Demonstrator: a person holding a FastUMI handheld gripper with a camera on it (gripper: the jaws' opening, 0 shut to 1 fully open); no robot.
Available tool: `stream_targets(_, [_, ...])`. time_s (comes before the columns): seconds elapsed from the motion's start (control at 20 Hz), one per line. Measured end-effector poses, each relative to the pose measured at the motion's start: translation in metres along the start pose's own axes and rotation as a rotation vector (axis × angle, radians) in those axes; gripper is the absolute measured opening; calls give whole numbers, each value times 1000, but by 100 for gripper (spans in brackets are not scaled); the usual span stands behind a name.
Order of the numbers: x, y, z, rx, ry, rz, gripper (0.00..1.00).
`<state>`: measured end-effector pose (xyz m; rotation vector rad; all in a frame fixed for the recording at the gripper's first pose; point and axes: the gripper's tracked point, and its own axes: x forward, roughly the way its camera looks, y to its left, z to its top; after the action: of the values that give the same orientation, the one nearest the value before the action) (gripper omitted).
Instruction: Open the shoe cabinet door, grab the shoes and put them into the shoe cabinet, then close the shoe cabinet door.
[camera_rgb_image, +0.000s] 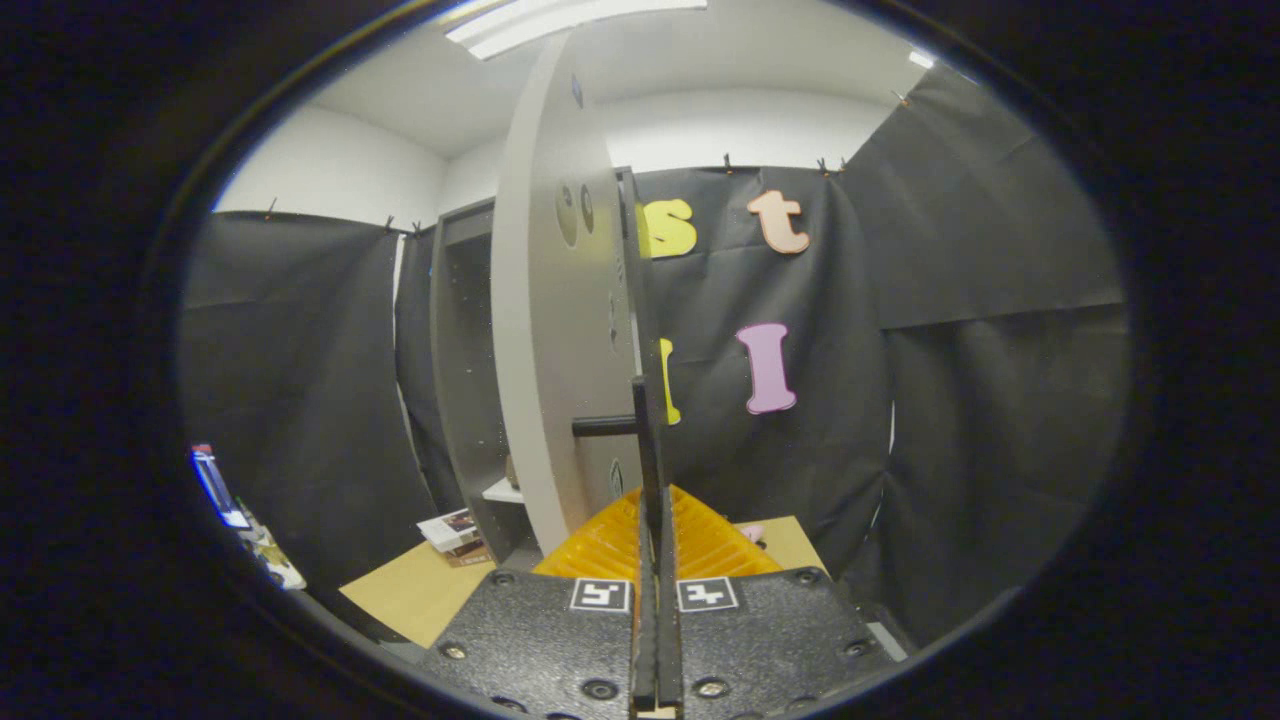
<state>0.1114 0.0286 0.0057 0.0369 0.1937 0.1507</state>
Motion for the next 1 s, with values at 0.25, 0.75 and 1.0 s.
stream_targets(0.25, [-50,38,-6,-43,-81,20,4])
stream_targets(0.75, [-56,104,-59,-118,-128,-114,100])
stream_targets(1.0, [-17,148,-103,-65,-64,-38,100])
